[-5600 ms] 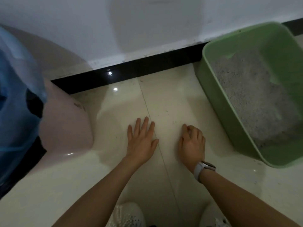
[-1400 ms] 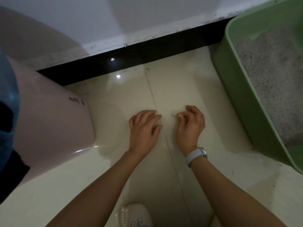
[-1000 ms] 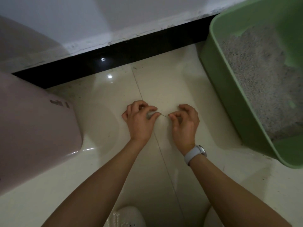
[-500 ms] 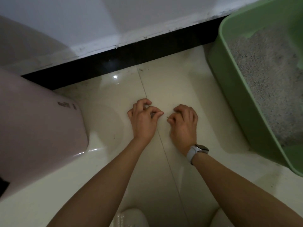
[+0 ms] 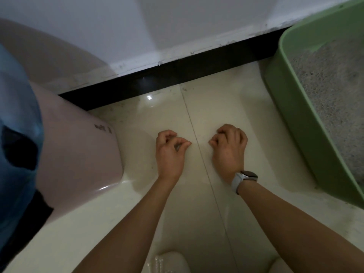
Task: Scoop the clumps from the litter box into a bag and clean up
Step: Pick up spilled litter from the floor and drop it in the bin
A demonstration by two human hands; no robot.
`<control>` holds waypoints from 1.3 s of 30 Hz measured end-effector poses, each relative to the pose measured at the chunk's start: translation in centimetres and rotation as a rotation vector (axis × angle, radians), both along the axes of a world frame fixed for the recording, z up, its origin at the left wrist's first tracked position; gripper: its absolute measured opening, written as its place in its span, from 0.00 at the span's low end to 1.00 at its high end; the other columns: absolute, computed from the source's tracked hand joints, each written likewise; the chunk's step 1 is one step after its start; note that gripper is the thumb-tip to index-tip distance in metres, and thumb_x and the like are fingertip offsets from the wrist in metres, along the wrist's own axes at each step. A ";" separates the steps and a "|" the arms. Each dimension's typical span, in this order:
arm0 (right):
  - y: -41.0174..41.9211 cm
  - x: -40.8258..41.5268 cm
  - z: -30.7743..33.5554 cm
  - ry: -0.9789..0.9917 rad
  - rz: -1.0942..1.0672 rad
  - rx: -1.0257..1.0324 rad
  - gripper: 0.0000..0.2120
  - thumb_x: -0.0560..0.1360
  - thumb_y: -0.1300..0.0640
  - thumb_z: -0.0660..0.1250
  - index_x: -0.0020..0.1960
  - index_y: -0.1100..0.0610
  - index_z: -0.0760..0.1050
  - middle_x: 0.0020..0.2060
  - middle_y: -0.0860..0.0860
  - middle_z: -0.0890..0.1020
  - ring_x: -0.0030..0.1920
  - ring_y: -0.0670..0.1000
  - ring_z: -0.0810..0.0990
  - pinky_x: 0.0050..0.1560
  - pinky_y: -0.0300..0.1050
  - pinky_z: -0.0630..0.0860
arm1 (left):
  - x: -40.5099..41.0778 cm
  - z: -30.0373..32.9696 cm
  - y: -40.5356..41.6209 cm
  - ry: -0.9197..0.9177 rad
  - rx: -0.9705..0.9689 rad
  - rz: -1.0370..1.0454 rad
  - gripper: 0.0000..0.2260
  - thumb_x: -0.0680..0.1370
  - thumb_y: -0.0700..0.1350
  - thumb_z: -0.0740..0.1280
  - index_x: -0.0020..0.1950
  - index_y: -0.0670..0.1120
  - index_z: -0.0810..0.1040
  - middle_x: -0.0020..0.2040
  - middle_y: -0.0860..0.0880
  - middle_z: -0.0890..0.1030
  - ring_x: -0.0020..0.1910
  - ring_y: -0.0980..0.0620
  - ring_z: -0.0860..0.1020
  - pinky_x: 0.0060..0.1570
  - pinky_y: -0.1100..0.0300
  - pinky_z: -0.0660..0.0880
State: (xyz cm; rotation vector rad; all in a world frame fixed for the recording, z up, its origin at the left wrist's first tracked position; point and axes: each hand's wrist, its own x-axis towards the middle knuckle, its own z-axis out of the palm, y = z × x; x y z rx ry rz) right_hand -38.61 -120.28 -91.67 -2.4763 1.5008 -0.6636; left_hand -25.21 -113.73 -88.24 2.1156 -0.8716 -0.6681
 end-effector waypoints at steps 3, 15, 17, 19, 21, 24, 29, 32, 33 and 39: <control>0.1 0.2 0.2 0.069 0.023 0.016 0.11 0.70 0.59 0.57 0.38 0.63 0.75 0.45 0.60 0.77 0.54 0.55 0.67 0.59 0.53 0.59 | 0.2 0.9 0.4 -0.068 0.013 -0.059 0.03 0.70 0.40 0.72 0.39 0.41 0.82 0.45 0.51 0.73 0.49 0.47 0.73 0.50 0.62 0.69; -6.6 4.3 18.9 -0.395 0.290 0.253 0.09 0.73 0.57 0.58 0.40 0.62 0.72 0.38 0.53 0.72 0.40 0.45 0.68 0.40 0.33 0.61 | 0.8 17.9 -2.5 -0.451 -0.455 -0.169 0.10 0.74 0.50 0.64 0.40 0.45 0.80 0.38 0.51 0.79 0.40 0.56 0.72 0.40 0.63 0.69; -6.8 6.3 23.8 -0.478 0.374 0.262 0.05 0.73 0.58 0.59 0.40 0.58 0.71 0.37 0.49 0.72 0.37 0.40 0.67 0.38 0.29 0.63 | 1.2 22.8 -2.2 -0.475 -0.536 -0.116 0.10 0.74 0.50 0.64 0.40 0.45 0.80 0.38 0.51 0.79 0.40 0.56 0.74 0.41 0.62 0.71; -6.2 8.6 27.6 -0.521 0.453 0.273 0.03 0.73 0.58 0.60 0.41 0.55 0.69 0.34 0.46 0.71 0.35 0.41 0.67 0.39 0.24 0.65 | 2.3 27.1 -0.7 -0.485 -0.553 -0.061 0.10 0.73 0.50 0.64 0.40 0.46 0.80 0.38 0.53 0.79 0.40 0.56 0.74 0.40 0.62 0.71; -4.8 11.0 30.5 -0.558 0.536 0.293 0.04 0.74 0.57 0.60 0.41 0.55 0.69 0.34 0.42 0.71 0.34 0.41 0.69 0.39 0.24 0.65 | 4.4 30.2 1.4 -0.542 -0.507 0.049 0.09 0.73 0.51 0.65 0.41 0.47 0.80 0.38 0.54 0.78 0.40 0.58 0.73 0.40 0.64 0.70; -1.6 14.8 33.1 -0.601 0.640 0.313 0.05 0.74 0.58 0.62 0.40 0.57 0.72 0.35 0.47 0.73 0.36 0.42 0.69 0.39 0.30 0.66 | 8.0 32.7 5.2 -0.551 -0.366 0.276 0.04 0.74 0.48 0.68 0.40 0.51 0.78 0.40 0.57 0.77 0.41 0.57 0.73 0.44 0.62 0.70; 3.3 18.1 32.9 -0.203 0.951 0.069 0.12 0.76 0.54 0.59 0.52 0.56 0.80 0.52 0.53 0.80 0.59 0.57 0.73 0.58 0.55 0.67 | 11.5 31.7 11.0 -0.614 0.090 0.337 0.12 0.77 0.52 0.62 0.51 0.48 0.82 0.60 0.47 0.77 0.59 0.45 0.73 0.54 0.46 0.72; 3.8 17.3 31.6 0.183 0.979 0.157 0.18 0.81 0.48 0.51 0.69 0.46 0.67 0.75 0.49 0.53 0.75 0.53 0.42 0.71 0.63 0.41 | 11.7 31.0 11.9 -0.501 0.426 0.262 0.19 0.79 0.57 0.55 0.69 0.54 0.69 0.76 0.47 0.54 0.73 0.43 0.53 0.68 0.42 0.55; 3.5 16.7 31.7 0.201 0.961 0.191 0.19 0.81 0.47 0.49 0.70 0.45 0.64 0.76 0.48 0.49 0.75 0.52 0.39 0.71 0.63 0.38 | 11.6 30.7 11.5 -0.483 0.468 0.214 0.23 0.79 0.58 0.54 0.74 0.56 0.60 0.77 0.48 0.48 0.75 0.43 0.48 0.70 0.42 0.51; -1.8 10.3 33.1 0.111 0.670 0.123 0.18 0.80 0.50 0.53 0.67 0.51 0.70 0.71 0.50 0.65 0.73 0.51 0.56 0.72 0.56 0.51 | 8.2 31.5 3.5 -0.521 0.273 -0.021 0.27 0.80 0.56 0.56 0.76 0.53 0.50 0.77 0.46 0.46 0.75 0.44 0.43 0.70 0.41 0.44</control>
